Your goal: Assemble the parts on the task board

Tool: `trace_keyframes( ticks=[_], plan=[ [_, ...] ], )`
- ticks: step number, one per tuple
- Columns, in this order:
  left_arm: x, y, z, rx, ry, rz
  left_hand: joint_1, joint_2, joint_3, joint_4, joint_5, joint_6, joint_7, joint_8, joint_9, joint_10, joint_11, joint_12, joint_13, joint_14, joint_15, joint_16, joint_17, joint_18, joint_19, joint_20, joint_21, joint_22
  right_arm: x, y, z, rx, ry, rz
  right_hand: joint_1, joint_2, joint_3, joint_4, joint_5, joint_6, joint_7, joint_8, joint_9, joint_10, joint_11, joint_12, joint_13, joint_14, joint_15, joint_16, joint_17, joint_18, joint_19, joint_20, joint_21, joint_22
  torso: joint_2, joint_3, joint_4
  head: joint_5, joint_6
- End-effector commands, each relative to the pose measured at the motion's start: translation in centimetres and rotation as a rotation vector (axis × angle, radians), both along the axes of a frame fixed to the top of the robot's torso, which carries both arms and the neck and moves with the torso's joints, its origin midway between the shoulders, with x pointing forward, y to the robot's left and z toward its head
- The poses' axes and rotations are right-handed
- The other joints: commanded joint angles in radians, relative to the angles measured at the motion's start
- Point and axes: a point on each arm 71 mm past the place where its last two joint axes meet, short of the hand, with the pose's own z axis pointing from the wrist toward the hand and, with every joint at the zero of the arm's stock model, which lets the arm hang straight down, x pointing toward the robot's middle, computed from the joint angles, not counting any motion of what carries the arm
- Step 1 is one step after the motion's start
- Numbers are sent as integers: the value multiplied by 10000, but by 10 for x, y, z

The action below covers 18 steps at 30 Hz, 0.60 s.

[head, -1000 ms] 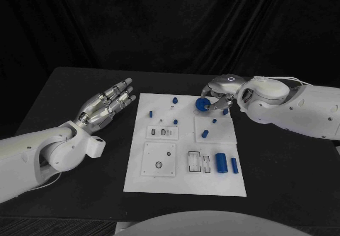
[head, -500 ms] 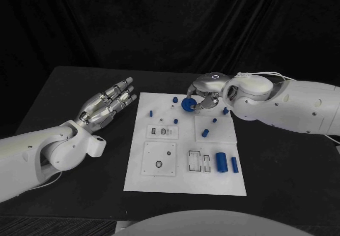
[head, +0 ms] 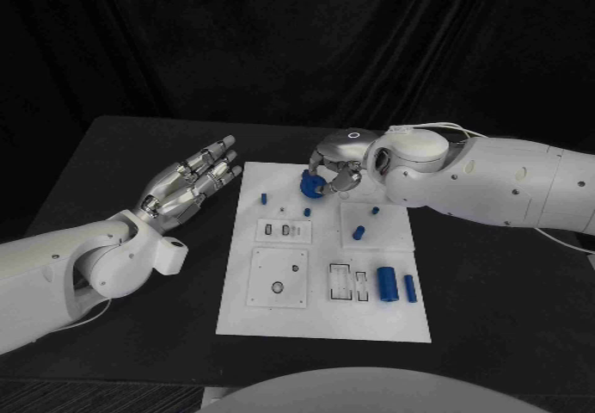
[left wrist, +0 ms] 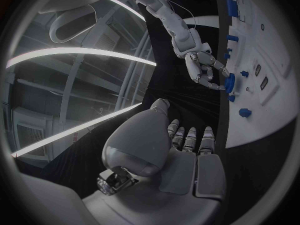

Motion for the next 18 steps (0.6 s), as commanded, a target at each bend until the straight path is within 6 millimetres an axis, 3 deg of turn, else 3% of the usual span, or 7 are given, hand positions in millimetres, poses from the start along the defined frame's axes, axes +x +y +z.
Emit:
trace_keyframes(
  ticks=[1,18],
  plan=[
    [-1,-3,1,-107,-81,-243,-32,-4,33,3,-27,30,17,41,13,22,75,-65,-10,15,69,-36,-9,170,-29,69,-58,-16,2,4,0,23,121,-16,2,85,79,14,13,294,-211,847,1680,1042,71,25,2627,1047,69,26,2635,-159,1035,70,33,2634,-2,1,-4,-15,-22],
    [-1,-3,1,-105,-54,-271,-19,-7,45,-16,-12,33,24,41,13,22,89,-65,-10,15,73,-36,-9,170,-29,75,-58,-16,8,16,1,37,21,66,43,55,207,-41,48,225,-146,561,1544,1042,131,25,2627,1047,121,26,2635,-159,1035,123,33,2634,2,-6,-7,-28,-38]
  ],
)
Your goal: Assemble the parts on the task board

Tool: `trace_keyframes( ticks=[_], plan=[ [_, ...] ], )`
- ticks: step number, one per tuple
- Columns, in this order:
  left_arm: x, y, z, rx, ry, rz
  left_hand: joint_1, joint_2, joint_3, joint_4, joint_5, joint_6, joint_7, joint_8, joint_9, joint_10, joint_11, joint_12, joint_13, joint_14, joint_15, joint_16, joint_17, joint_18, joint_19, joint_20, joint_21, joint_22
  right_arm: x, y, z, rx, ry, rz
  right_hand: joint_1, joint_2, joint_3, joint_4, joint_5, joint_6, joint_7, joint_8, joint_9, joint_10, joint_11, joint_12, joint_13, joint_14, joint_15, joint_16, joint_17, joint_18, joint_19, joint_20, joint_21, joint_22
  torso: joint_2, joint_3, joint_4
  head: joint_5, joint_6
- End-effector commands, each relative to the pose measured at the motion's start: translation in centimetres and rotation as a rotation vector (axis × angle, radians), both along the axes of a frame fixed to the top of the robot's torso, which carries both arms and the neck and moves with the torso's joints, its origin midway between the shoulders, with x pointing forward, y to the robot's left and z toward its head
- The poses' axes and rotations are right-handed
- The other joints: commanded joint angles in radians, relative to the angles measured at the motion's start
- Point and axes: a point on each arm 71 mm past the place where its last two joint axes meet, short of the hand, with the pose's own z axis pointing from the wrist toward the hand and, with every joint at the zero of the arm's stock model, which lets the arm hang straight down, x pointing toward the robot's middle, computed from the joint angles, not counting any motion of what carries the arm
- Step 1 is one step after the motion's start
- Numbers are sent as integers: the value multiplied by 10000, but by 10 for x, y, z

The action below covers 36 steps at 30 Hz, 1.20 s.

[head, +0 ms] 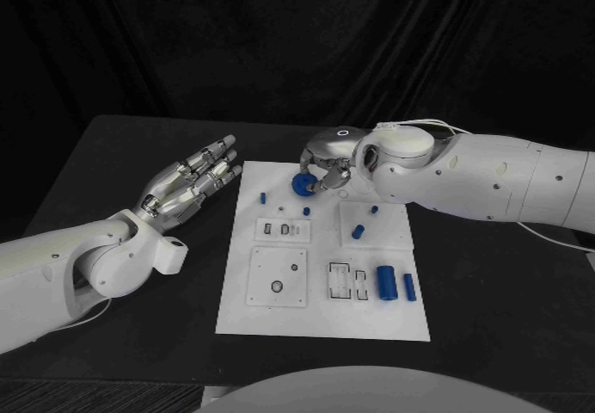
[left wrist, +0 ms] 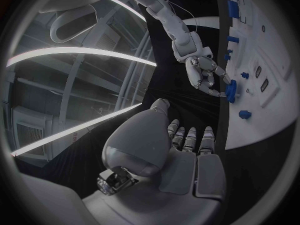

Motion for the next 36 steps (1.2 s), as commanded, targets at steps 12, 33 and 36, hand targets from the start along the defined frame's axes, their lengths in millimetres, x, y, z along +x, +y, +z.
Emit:
trace_keyframes(
  ticks=[12,33,36],
  plan=[
    [-1,-3,1,-81,-35,-265,3,-26,59,-56,6,40,61,43,14,-15,54,-65,-14,15,78,-36,-12,171,-28,85,-58,-16,1,9,1,-40,37,114,-24,9,123,-2,-70,20,-110,223,1406,1042,96,25,2629,1049,93,26,2635,-159,1023,114,33,2635,-4,7,-11,-14,5],
    [-1,-5,1,-85,35,-382,26,-33,80,-97,24,88,121,54,22,-15,58,-65,-14,15,88,-36,-12,172,-28,96,-58,-16,6,7,-3,-373,256,-216,95,50,311,-154,-34,-314,-96,-197,1267,1042,88,25,2629,1049,96,26,2635,-159,1023,134,33,2635,-4,9,-4,-26,-23],
    [-1,-5,0,-88,47,-406,31,-34,89,-111,24,122,145,62,27,-15,62,-65,-14,15,92,-36,-12,172,-28,100,-58,-16,7,6,-3,-380,247,-247,105,57,325,-167,-10,-311,-96,-205,1266,1042,86,25,2629,1049,96,26,2635,-159,1023,134,33,2635,-5,11,-7,-26,-23]
  ],
)
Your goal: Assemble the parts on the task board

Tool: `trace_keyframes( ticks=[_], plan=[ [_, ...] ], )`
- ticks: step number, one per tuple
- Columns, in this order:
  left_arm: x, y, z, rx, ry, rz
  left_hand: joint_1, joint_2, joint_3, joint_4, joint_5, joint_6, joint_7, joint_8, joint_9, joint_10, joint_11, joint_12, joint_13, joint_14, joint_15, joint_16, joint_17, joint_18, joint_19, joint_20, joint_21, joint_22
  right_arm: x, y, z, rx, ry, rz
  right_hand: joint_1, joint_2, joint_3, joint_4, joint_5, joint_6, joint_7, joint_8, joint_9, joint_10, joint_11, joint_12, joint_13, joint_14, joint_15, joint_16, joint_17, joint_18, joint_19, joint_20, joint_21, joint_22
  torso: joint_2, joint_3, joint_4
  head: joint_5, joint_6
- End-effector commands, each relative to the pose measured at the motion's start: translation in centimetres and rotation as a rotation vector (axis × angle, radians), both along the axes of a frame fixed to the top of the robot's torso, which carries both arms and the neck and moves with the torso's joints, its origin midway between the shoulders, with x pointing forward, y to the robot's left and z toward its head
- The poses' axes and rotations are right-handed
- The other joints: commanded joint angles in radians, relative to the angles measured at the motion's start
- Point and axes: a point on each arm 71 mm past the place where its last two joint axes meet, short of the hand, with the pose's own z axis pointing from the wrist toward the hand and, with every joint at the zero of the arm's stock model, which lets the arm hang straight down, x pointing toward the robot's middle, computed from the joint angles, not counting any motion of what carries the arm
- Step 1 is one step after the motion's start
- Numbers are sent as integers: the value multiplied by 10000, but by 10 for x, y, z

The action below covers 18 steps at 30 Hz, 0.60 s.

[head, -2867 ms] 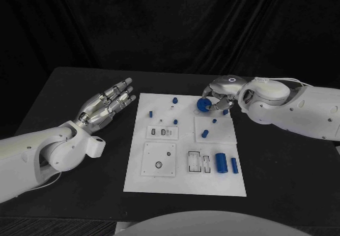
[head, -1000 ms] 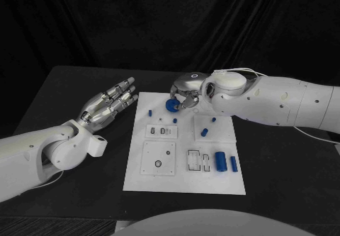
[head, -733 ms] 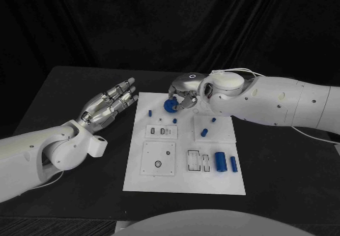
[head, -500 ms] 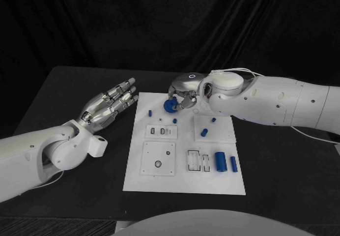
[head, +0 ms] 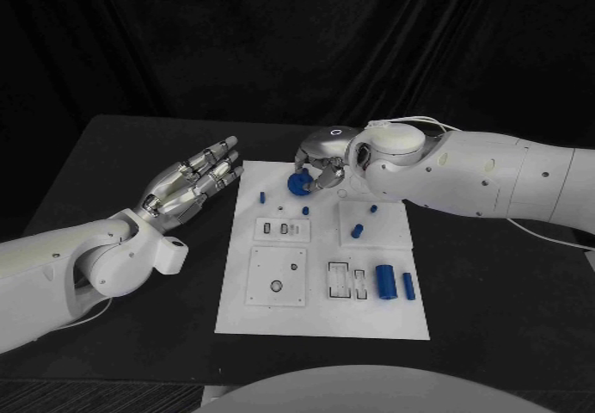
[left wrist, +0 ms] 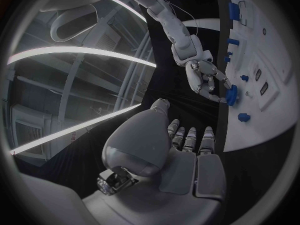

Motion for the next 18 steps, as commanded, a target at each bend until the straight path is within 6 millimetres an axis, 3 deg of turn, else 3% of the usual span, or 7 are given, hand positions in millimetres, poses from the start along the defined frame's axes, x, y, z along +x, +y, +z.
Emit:
trace_keyframes(
  ticks=[1,6,9,11,14,18],
  plan=[
    [-1,-2,1,-98,-59,-249,31,-34,32,-55,24,33,56,62,14,-15,63,-65,-9,11,89,-36,-9,171,8,65,-58,-17,2,-3,-1,-184,69,-281,65,98,70,1,35,-37,1,-34,1265,1078,51,25,2632,1022,69,26,2635,-159,1022,62,33,2630,1,-2,-2,3,-4],
    [-1,-2,1,-98,-53,-257,31,-34,32,-55,24,33,56,62,14,-15,63,-65,-9,11,89,-36,-9,171,8,65,-58,-17,3,-3,-2,-213,97,-290,46,78,82,-18,13,-152,13,-132,1233,1078,36,25,2632,1022,63,26,2635,-159,1022,59,33,2630,8,3,-6,7,-10],
    [0,-2,1,-95,-51,-256,31,-34,32,-55,24,33,56,62,14,-15,63,-65,-9,11,89,-36,-9,171,8,65,-58,-17,3,-3,-3,-235,131,-266,-56,58,73,-3,-629,-662,35,-510,1061,1078,-23,25,2632,1022,17,26,2635,-159,1022,29,33,2630,6,3,-4,5,-15],
    [0,-2,1,-94,-51,-257,34,-33,38,-63,25,22,63,61,12,-15,67,-65,-9,11,93,-36,-9,171,8,68,-58,-17,3,-3,-3,-249,152,-252,-109,43,40,-10,-1269,-1340,-23,-1031,678,1078,-100,25,2632,1022,-47,26,2635,-159,1022,-24,33,2630,9,3,3,-8,-15],
    [0,-2,1,-96,-49,-262,34,-33,38,-63,25,22,63,61,12,-15,67,-65,-9,11,93,-36,-9,171,8,68,-58,-17,3,-3,-3,-258,174,-230,-167,67,-122,4,-2087,-1814,-74,-1422,309,1078,-154,25,2632,1022,-88,26,2635,-159,1022,-79,33,2630,9,1,7,-12,-16],
    [0,-2,1,-90,-43,-262,34,-33,38,-63,25,22,63,61,12,-15,67,-65,-9,11,93,-36,-9,171,8,68,-58,-17,2,-4,-4,-265,201,-198,-201,95,-238,23,-2438,-1875,-92,-1438,129,1078,-176,25,2632,1022,-111,26,2635,-159,1022,-100,33,2630,2,-2,1,-3,-22]
  ],
)
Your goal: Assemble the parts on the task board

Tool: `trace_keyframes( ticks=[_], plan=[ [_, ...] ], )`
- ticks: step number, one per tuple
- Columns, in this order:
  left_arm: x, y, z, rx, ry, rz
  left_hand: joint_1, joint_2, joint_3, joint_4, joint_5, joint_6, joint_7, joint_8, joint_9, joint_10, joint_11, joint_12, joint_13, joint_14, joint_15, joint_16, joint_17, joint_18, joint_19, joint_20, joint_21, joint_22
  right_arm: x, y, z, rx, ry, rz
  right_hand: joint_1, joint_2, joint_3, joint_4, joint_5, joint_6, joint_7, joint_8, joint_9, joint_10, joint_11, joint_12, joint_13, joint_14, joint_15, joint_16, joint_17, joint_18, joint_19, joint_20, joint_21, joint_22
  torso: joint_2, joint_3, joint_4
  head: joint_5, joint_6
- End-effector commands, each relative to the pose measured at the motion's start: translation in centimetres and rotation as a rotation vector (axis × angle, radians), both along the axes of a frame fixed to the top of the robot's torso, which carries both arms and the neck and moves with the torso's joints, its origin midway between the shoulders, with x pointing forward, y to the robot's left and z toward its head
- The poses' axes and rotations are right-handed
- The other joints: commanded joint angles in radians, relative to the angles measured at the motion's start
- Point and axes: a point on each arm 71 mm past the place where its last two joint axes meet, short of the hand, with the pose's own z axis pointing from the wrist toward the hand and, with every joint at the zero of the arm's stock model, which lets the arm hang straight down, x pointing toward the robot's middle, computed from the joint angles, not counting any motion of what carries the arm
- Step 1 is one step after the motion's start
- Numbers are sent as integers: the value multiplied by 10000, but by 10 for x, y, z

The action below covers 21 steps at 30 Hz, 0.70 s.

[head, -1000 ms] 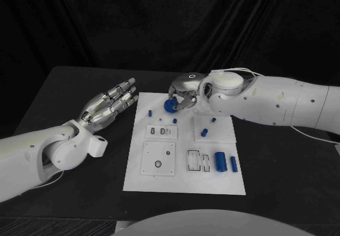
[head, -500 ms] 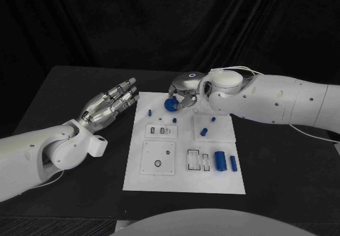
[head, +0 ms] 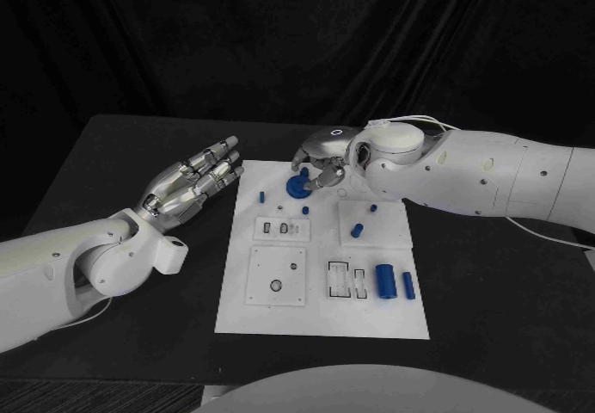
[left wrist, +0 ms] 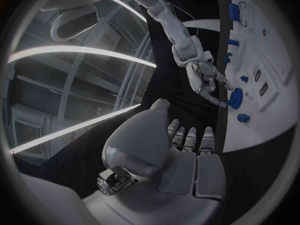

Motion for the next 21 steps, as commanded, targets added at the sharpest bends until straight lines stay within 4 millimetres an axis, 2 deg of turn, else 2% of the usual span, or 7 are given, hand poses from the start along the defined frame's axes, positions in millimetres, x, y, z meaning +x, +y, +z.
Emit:
trace_keyframes(
  ticks=[1,10,17,21],
  plan=[
    [-1,-1,1,-93,-83,-200,34,-33,10,-35,25,22,63,61,14,-14,67,-65,-12,-23,59,-36,-10,171,8,68,-58,-17,0,-1,-1,-103,68,-115,-82,-7,-40,-9,-73,1,11,-14,-41,1052,-77,25,2632,1053,-80,26,2628,-160,1059,-64,33,2632,-2,-4,0,3,-17],
    [0,-1,1,-83,-81,-191,36,-38,16,-48,26,24,70,62,14,-14,76,-65,-12,-23,65,-36,-10,171,8,73,-58,-17,-1,-3,-1,-44,40,-57,-55,17,-55,-22,-74,37,-48,-3,-89,1052,-105,25,2632,1053,-91,26,2628,-160,1059,-71,33,2632,-5,-5,-2,4,-17],
    [0,0,1,-74,-78,-170,37,-38,17,-51,27,29,72,63,15,-14,78,-65,-12,-23,67,-36,-10,171,8,74,-58,-17,-1,-8,-1,-60,55,-132,61,94,-56,-105,342,33,-116,-25,-280,1052,-178,25,2632,1053,-151,26,2628,-160,1059,-124,33,2632,-6,-4,-9,4,-20],
    [-1,2,2,-71,-87,-133,38,-39,19,-54,27,30,73,63,15,-14,80,-65,-12,-23,69,-36,-10,171,8,76,-58,-17,-5,-19,2,299,-255,-147,27,97,-81,-85,366,106,-112,7,-303,1052,-182,25,2632,1053,-158,26,2628,-160,1059,-133,33,2632,-6,-3,-8,-16,51]
  ],
)
